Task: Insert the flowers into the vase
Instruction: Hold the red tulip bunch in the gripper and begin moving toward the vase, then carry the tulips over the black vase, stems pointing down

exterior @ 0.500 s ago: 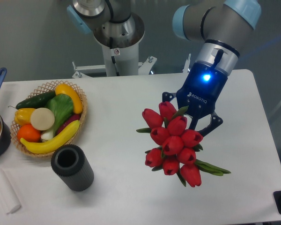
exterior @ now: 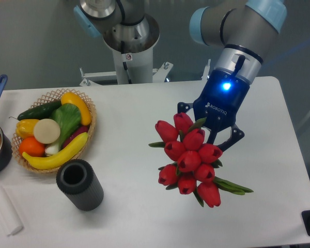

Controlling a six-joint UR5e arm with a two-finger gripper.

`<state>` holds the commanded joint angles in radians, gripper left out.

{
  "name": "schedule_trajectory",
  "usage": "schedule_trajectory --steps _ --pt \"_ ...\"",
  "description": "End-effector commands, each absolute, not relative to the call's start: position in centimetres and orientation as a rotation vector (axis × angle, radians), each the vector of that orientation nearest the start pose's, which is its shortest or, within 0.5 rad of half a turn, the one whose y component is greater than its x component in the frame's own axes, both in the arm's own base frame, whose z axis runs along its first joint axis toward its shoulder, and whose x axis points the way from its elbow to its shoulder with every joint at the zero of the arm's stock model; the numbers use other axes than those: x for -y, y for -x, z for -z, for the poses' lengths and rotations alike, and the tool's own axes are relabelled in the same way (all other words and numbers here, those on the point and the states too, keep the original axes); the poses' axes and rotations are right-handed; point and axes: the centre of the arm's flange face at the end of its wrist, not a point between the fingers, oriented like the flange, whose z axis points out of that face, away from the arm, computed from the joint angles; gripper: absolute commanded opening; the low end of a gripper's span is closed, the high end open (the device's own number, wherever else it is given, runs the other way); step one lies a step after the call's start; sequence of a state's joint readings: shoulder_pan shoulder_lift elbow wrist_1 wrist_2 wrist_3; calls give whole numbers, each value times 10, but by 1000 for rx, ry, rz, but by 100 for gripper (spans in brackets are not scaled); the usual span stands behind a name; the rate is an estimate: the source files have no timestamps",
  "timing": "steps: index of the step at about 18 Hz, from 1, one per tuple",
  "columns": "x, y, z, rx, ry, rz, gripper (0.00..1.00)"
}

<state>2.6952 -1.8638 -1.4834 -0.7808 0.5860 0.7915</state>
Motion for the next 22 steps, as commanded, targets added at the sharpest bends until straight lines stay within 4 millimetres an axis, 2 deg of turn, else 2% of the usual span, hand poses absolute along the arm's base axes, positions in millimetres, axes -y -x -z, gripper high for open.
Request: schedule_trajectory --steps 8,11,17,22 --pt "-474 458 -495 -21 2051 127 35" --pt "-491 443 -495 -73 2040 126 37" --pt "-525 417 -481 -213 1929 229 37" --pt "-525 397 -476 -256 1797 386 37"
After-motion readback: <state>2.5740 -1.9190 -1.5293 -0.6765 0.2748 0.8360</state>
